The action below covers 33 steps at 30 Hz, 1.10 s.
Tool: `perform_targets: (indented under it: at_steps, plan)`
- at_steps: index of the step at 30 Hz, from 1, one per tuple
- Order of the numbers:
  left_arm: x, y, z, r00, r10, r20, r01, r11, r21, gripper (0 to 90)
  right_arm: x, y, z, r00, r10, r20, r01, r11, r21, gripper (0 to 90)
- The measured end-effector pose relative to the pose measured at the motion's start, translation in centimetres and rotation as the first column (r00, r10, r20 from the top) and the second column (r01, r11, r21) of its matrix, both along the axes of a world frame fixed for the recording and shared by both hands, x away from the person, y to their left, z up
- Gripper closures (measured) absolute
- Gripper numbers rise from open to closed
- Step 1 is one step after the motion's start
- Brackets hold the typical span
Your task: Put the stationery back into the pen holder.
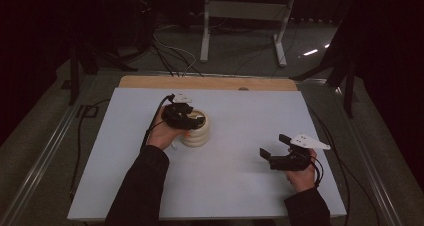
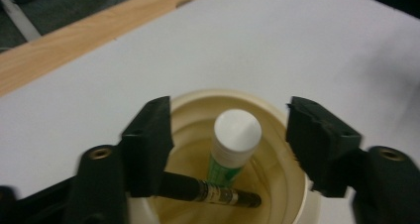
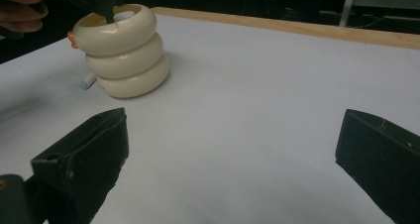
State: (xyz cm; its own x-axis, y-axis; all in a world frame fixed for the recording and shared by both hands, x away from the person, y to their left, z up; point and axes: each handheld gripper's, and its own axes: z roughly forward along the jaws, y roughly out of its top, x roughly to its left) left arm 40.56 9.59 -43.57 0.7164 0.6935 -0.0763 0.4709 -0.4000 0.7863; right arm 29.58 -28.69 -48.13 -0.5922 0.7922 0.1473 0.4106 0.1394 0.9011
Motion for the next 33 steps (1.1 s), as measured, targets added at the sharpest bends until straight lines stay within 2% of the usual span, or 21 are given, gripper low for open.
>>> perform_targets:
  at_steps: [5, 7, 13, 18, 20, 28, 29, 33]
  plan:
    - [0.0, 0.6, 0.8, 0.9993, 0.033, 0.020, -0.032, 0.9992, -0.025, 17.9, 0.0, 0.0, 0.0, 1.0000, 0.000, 0.000, 0.000, 1.0000, 0.000, 0.4]
    - [-0.1, 0.9, 1.0, 0.9986, 0.045, 0.028, -0.044, 0.9985, -0.034, 15.0, 0.0, 0.0, 0.0, 1.0000, 0.001, 0.000, -0.001, 1.0000, -0.001, 0.4]
    - [0.0, 1.8, 1.5, 0.9960, 0.086, 0.025, -0.084, 0.9948, -0.057, 1.3, 0.0, 0.0, 0.0, 1.0000, 0.001, -0.001, -0.001, 1.0000, -0.001, 0.4]
    - [-0.2, 2.5, 2.1, 0.9917, 0.121, 0.042, -0.118, 0.9901, -0.076, 0.3, 0.0, 0.0, 0.0, 1.0000, 0.000, 0.000, 0.000, 1.0000, 0.001, 0.4]
    - [-0.2, 2.8, 2.4, 0.9893, 0.140, 0.042, -0.137, 0.9880, -0.071, 0.3, 0.0, 0.0, 0.0, 1.0000, 0.001, -0.001, -0.001, 1.0000, 0.001, 0.4]
    - [-0.6, 4.0, 2.9, 0.9786, 0.197, 0.059, -0.196, 0.9803, -0.020, 0.3, 0.0, 0.0, 0.0, 1.0000, -0.001, 0.000, 0.001, 1.0000, 0.002, 0.4]
    - [-0.7, 4.0, 3.0, 0.9754, 0.211, 0.064, -0.211, 0.9775, -0.012, 0.4, 0.0, 0.0, 0.0, 1.0000, -0.001, -0.001, 0.001, 1.0000, 0.002, 0.4]
    - [-0.9, 4.2, 3.2, 0.9698, 0.231, 0.078, -0.233, 0.9725, 0.013, 0.4, 0.0, 0.0, 0.0, 1.0000, -0.001, -0.001, 0.001, 1.0000, 0.002, 0.4]
